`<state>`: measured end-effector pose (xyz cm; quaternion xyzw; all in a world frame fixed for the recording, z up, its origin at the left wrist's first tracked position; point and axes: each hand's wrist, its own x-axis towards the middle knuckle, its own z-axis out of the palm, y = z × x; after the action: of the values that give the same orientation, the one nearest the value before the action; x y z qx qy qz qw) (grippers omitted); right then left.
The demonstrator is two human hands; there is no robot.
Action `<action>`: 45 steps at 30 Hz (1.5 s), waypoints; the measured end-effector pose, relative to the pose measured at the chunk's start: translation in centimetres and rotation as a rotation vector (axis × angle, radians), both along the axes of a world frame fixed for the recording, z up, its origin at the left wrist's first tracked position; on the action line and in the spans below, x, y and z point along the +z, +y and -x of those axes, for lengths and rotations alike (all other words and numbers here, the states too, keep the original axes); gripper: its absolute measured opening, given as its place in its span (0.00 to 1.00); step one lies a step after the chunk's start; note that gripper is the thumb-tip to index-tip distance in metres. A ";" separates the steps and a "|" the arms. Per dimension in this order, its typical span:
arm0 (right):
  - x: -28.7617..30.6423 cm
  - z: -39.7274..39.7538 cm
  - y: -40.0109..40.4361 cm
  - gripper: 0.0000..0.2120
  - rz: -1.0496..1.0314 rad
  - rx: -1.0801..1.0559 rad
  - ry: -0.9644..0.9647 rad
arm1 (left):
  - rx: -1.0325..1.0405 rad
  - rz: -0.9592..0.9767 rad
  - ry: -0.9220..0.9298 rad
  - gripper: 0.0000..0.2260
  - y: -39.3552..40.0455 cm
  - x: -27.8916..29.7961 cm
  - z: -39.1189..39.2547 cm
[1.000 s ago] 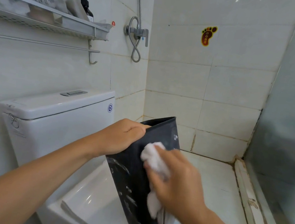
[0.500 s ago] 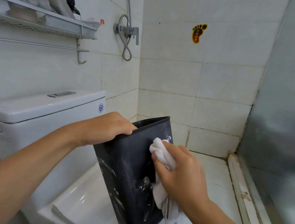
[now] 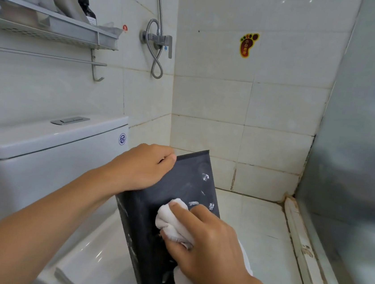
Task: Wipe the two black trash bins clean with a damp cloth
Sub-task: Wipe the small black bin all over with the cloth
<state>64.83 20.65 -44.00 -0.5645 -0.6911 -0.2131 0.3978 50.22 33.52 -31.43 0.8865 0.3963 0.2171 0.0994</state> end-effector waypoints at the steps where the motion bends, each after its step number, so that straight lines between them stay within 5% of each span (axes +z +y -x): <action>1: 0.1 -0.2 0.1 0.21 0.002 -0.003 0.003 | -0.034 0.001 -0.001 0.16 0.2 0.0 0.3; 10: 6.4 -4.4 1.7 0.16 -0.061 -0.173 0.386 | -0.194 -0.024 -0.033 0.14 0.6 -0.5 1.6; 17: 3.4 -2.7 -0.8 0.11 0.176 0.020 -0.006 | -0.138 -0.050 -0.033 0.15 0.7 -0.5 1.1; 25: 6.7 -5.3 0.2 0.16 -0.078 -0.194 0.244 | -0.189 -0.075 0.011 0.17 -0.7 -0.6 0.9; 33: 1.8 -5.3 -2.0 0.16 0.236 -0.040 0.048 | -0.120 -0.101 0.019 0.16 -0.4 -0.2 0.4; 40: 6.0 -7.2 0.0 0.16 0.001 -0.186 0.328 | -0.143 -0.128 0.067 0.16 -1.0 -0.4 0.2; 45: 3.3 -6.6 -1.6 0.19 0.220 -0.107 0.111 | -0.113 -0.135 0.053 0.15 -0.8 -0.3 0.1</action>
<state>71.47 19.04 -40.66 -0.6517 -0.6562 -0.1253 0.3592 50.11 32.69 -31.72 0.9176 0.3325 0.2139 0.0408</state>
